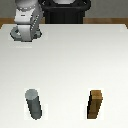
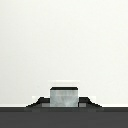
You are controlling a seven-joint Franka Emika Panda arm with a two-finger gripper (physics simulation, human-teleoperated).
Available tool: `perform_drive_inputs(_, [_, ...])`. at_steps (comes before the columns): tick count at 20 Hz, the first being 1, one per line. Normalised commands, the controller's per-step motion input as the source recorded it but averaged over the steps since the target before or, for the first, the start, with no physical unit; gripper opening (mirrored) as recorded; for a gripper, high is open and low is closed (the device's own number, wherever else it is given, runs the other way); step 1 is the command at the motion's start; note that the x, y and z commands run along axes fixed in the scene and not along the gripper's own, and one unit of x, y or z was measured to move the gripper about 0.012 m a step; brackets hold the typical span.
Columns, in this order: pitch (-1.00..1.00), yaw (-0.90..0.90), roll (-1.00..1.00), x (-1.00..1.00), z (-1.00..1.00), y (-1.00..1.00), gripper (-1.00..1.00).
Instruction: Put the loop with the handle onto the peg.
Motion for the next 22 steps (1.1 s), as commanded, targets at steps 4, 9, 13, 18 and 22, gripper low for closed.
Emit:
perform_drive_inputs(4, [0.00,0.95,0.00,0.00,0.00,0.00,-1.00])
perform_drive_inputs(9, [0.00,0.94,0.00,0.00,0.00,0.00,-1.00])
perform_drive_inputs(13, [0.00,0.95,0.00,0.00,0.00,0.00,-1.00])
perform_drive_inputs(18, [0.00,0.91,0.00,0.00,0.00,0.00,-1.00])
perform_drive_inputs(22, [0.00,0.00,0.00,0.00,0.25,-0.25,-1.00])
